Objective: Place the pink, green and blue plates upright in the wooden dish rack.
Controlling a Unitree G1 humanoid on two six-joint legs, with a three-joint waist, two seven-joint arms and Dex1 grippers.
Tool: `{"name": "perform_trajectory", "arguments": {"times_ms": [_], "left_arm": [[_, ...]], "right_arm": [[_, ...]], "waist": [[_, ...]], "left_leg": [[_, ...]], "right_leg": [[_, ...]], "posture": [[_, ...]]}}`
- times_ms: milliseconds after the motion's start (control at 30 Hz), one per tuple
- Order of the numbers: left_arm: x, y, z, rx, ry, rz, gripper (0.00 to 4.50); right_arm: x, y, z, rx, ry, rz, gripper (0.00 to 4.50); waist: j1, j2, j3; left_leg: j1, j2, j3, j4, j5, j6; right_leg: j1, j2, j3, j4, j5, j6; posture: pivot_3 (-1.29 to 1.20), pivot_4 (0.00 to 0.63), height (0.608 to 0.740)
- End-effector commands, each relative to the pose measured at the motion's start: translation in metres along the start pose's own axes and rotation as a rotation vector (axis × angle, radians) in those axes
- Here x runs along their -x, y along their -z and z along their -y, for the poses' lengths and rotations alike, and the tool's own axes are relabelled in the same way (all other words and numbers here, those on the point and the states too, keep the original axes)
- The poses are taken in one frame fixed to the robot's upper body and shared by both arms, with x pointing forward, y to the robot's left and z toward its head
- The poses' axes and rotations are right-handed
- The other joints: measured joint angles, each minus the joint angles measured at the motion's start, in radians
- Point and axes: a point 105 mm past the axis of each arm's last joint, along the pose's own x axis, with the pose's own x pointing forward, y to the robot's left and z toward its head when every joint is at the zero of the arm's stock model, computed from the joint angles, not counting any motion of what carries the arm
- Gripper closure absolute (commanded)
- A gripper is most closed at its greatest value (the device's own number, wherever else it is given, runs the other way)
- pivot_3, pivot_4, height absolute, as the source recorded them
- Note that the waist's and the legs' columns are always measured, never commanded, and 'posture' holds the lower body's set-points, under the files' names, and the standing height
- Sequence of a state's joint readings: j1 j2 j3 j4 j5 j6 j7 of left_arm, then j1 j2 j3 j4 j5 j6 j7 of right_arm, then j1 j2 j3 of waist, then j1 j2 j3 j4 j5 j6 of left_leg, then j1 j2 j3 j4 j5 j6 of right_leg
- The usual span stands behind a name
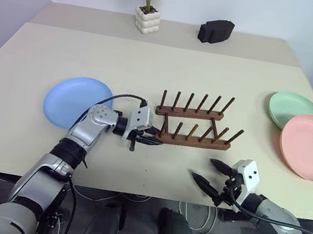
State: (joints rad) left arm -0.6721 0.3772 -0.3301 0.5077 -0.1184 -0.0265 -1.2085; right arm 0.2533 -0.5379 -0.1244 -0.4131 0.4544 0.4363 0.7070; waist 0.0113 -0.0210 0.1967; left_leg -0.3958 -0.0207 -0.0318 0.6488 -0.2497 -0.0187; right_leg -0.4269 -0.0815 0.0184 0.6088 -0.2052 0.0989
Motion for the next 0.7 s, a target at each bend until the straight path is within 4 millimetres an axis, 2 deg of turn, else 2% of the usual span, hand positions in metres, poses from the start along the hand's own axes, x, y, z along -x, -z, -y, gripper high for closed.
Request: {"name": "perform_trajectory", "arguments": {"times_ms": [33,167,233,333,400,433,467,667,700], "left_arm": [[0.002,-0.007,-0.007,0.003,-0.029,0.024,2.26],[0.007,-0.006,-0.01,0.019,-0.089,0.036,0.22],[0.01,-0.005,-0.01,0.031,-0.109,0.034,0.07],[0.024,-0.002,-0.006,0.091,-0.178,0.04,0.07],[0.028,-0.002,-0.001,0.105,-0.201,0.044,0.0],[0.03,-0.004,0.002,0.117,-0.211,0.054,0.52],[0.032,-0.005,0.006,0.132,-0.212,0.064,0.77],[0.024,-0.015,0.039,0.184,-0.105,0.088,3.86],[0.02,-0.014,0.044,0.176,-0.086,0.07,4.3]], "right_arm": [[0.001,-0.016,-0.003,0.053,-0.003,0.041,0.0],[0.0,-0.02,-0.002,0.077,-0.004,0.036,0.0],[0.001,-0.022,0.001,0.092,0.004,0.03,0.0],[0.009,-0.028,0.02,0.116,0.044,0.018,0.0],[0.015,-0.028,0.028,0.129,0.065,0.001,0.55],[0.018,-0.027,0.032,0.136,0.072,-0.01,0.81],[0.02,-0.026,0.034,0.14,0.078,-0.024,1.29],[0.022,-0.018,0.048,0.181,0.129,-0.085,4.46],[0.021,-0.017,0.05,0.193,0.137,-0.095,4.5]], "waist": [[-0.001,0.0,0.0],[-0.002,0.0,0.0],[-0.001,0.0,0.0],[-0.006,0.0,0.0],[-0.005,0.0,0.0],[-0.004,0.0,0.0],[-0.002,0.0,0.0],[0.001,0.0,0.0],[0.0,0.0,0.0]], "left_leg": [[0.0,0.0,0.0,0.0,0.0,0.0],[0.0,0.0,0.0,0.0,0.0,0.0],[0.0,0.0,0.0,0.0,0.0,0.0],[0.0,0.001,0.0,0.0,0.0,0.0],[0.0,0.001,0.0,0.0,0.0,0.0],[0.0,0.001,0.0,0.0,0.0,0.0],[0.0,0.001,0.0,0.0,0.0,0.0],[0.0,0.001,0.0,0.0,0.0,0.0],[0.0,0.001,0.0,0.0,0.0,0.0]], "right_leg": [[0.0,0.0,0.0,0.0,0.0,0.0],[0.0,0.0,0.0,0.0,0.0,0.0],[0.0,0.0,0.0,0.0,0.0,0.0],[0.0,0.0,0.0,0.0,0.001,0.0],[0.0,0.0,0.0,0.0,0.001,-0.001],[0.0,0.0,0.0,0.0,0.001,-0.001],[0.0,0.0,0.0,0.001,0.001,-0.001],[0.0,-0.001,0.0,0.0,0.0,-0.001],[0.0,0.0,0.0,0.0,0.0,0.0]], "posture": [[0.0,0.15,0.736],[0.0,0.15,0.736],[0.0,0.15,0.736],[0.0,0.15,0.736],[0.0,0.15,0.736],[0.0,0.15,0.736],[0.0,0.15,0.736],[0.0,0.15,0.736],[0.0,0.15,0.736]]}}
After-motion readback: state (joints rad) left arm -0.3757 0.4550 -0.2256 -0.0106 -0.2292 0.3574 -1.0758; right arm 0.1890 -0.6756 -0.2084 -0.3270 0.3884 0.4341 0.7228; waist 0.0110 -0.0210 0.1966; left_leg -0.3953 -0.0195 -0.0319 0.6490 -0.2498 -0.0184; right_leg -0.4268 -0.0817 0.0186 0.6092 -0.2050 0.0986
